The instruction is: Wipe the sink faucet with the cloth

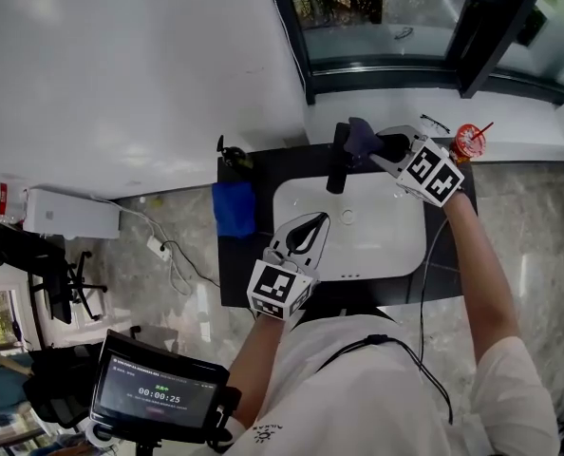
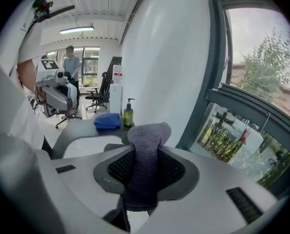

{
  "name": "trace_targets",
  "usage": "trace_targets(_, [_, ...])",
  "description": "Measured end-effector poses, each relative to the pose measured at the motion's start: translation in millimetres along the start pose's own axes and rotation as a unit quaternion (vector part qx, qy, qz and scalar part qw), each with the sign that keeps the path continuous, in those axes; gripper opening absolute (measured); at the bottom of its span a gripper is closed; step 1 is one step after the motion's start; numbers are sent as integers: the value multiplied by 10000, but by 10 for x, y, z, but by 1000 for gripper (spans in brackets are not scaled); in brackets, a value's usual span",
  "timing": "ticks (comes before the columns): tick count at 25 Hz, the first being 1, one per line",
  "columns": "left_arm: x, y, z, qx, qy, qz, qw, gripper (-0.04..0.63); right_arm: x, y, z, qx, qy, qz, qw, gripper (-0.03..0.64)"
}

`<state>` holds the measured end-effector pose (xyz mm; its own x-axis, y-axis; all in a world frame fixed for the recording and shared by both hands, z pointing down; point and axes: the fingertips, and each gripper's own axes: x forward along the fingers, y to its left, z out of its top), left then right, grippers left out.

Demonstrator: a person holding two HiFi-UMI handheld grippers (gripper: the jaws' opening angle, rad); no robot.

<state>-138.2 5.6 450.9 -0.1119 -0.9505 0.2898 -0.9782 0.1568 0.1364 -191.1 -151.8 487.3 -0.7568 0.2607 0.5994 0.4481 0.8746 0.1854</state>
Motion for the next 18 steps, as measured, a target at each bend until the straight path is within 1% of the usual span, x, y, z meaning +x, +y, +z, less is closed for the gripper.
trace_targets(3, [9,-38,24,12,-14,-28,10000,-6,-113,42,92,147,-240,61,9996,120])
trace_targets(5, [13,-22,20,9,-3,-27,10000,-6,-126,105,147,215,-358,178,9990,120])
trace_targets(9, [-3,13,-18,-26,25,-10,10000,-6,-72,319,151,266,-406,418,9979,120])
trace_targets(11, [-8,48,-44,-46,40,10,10000,-6,-10,476,137,312,-423,634,9966,120])
trace_targets(14, [-24,79,-77,-68,51,45,10000,-6,79,806,58,435,-397,1143,9917,120])
trace_targets(16, [-52,85,-85,-68,46,81,9999,-6,124,1018,-80,483,-252,1462,9877,120])
trace_targets(18, [-112,74,-89,-72,31,148,9999,-6,138,1170,-269,498,-39,1648,9851,120])
